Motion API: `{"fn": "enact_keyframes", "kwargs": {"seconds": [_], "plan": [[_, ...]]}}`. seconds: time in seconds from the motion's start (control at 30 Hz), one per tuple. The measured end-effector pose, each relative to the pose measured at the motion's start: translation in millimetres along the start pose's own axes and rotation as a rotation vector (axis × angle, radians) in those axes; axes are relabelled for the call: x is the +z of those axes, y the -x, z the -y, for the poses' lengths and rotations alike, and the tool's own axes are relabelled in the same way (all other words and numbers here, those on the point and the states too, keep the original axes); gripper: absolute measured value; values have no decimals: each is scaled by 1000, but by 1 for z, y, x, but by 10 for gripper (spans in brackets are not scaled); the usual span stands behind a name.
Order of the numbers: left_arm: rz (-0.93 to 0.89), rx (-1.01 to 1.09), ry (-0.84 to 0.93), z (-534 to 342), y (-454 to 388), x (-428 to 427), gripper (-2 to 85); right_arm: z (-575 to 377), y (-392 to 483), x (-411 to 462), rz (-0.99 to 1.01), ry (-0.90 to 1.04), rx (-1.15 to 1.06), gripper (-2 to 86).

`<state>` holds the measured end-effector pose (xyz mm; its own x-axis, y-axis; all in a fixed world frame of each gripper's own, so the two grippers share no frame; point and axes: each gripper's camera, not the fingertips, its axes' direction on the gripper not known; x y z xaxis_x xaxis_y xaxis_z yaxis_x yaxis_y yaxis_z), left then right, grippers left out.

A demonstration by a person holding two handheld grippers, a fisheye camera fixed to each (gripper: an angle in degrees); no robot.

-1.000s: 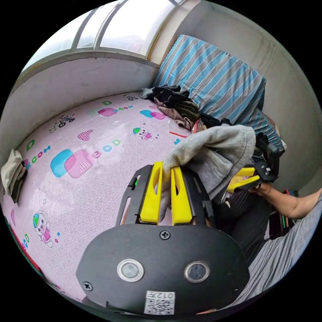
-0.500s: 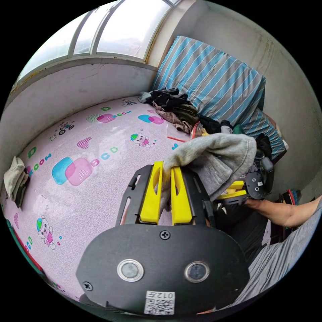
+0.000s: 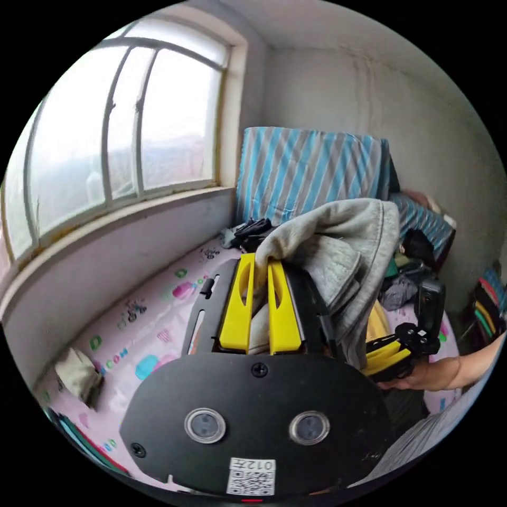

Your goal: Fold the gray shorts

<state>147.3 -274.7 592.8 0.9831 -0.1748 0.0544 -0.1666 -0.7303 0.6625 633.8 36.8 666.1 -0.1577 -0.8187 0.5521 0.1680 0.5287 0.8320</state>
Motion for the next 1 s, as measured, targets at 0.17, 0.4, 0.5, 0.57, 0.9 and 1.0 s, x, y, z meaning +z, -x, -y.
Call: {"fn": "enact_keyframes", "kwargs": {"seconds": [0.17,0.4,0.5,0.57,0.9,1.0], "plan": [[-75,399,68,70,-99,39,23,-30,-66,-64,172,-382,286,7],[-104,603,252,48,-166,125,42,-136,-180,-117,95,-501,736,3],[-295,218,259,12,-92,139,46,-190,-231,-145,-77,-487,944,2],[-464,-70,280,-35,-37,153,51,-229,-269,-162,-95,-526,1045,2],[-711,-853,509,-299,55,167,122,-236,-324,-166,-57,-500,963,4],[-711,-1003,457,-320,68,175,158,-235,-331,-164,-68,-486,942,4]]}}
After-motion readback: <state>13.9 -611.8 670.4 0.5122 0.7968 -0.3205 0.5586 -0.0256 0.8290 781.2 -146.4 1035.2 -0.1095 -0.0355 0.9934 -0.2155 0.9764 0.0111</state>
